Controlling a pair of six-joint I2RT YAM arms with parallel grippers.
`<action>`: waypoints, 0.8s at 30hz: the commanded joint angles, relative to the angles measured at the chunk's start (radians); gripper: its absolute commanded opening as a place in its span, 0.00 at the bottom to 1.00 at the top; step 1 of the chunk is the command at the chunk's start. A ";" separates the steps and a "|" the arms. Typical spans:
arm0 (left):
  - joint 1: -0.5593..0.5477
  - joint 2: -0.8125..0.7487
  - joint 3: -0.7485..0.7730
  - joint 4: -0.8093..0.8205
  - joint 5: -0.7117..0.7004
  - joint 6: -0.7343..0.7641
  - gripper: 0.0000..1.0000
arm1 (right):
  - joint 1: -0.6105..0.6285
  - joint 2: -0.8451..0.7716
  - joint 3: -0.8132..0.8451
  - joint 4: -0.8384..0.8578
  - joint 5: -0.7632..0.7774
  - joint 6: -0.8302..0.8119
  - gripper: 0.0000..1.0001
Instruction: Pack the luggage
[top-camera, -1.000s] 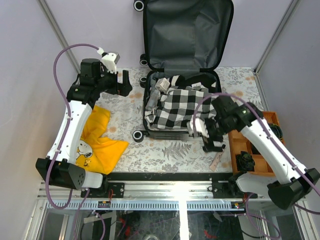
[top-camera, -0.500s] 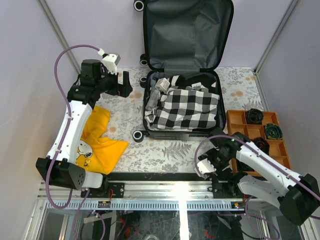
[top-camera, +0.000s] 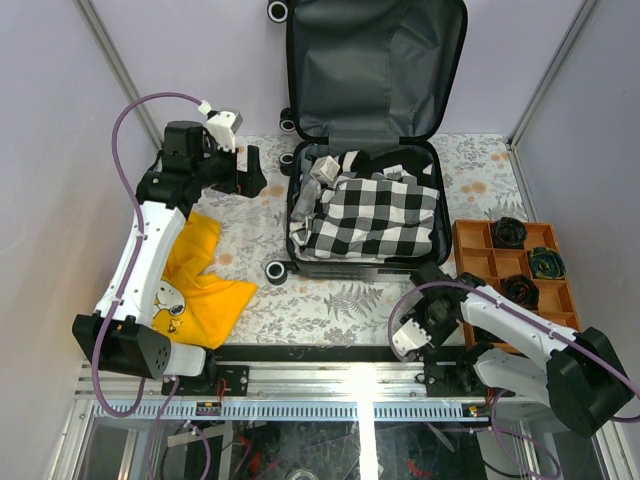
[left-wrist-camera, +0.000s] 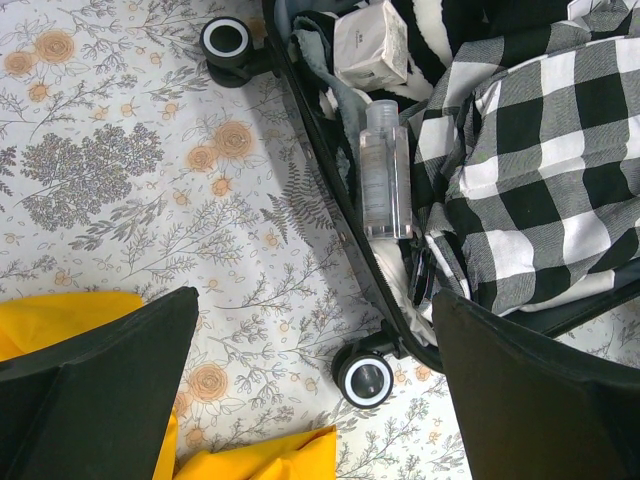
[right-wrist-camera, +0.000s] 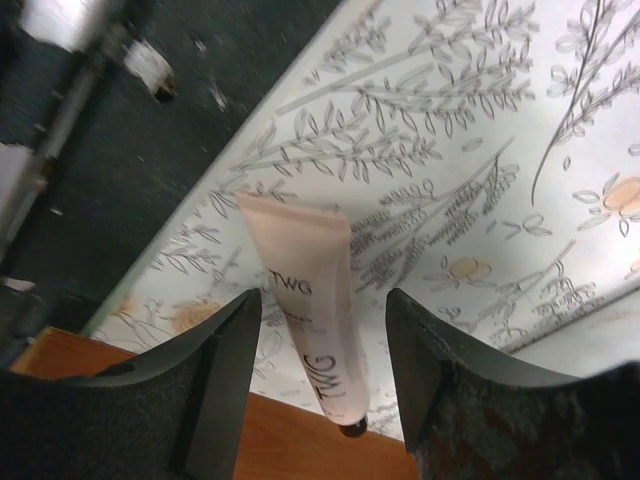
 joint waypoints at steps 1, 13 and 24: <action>0.009 0.005 -0.002 0.006 0.021 -0.008 1.00 | -0.046 0.033 -0.023 0.102 0.053 -0.093 0.57; 0.010 0.002 -0.001 0.009 0.013 -0.006 1.00 | -0.069 0.049 0.019 0.040 -0.077 -0.077 0.17; 0.016 0.009 0.000 0.021 0.034 -0.023 1.00 | 0.056 0.082 0.570 -0.056 -0.451 0.699 0.04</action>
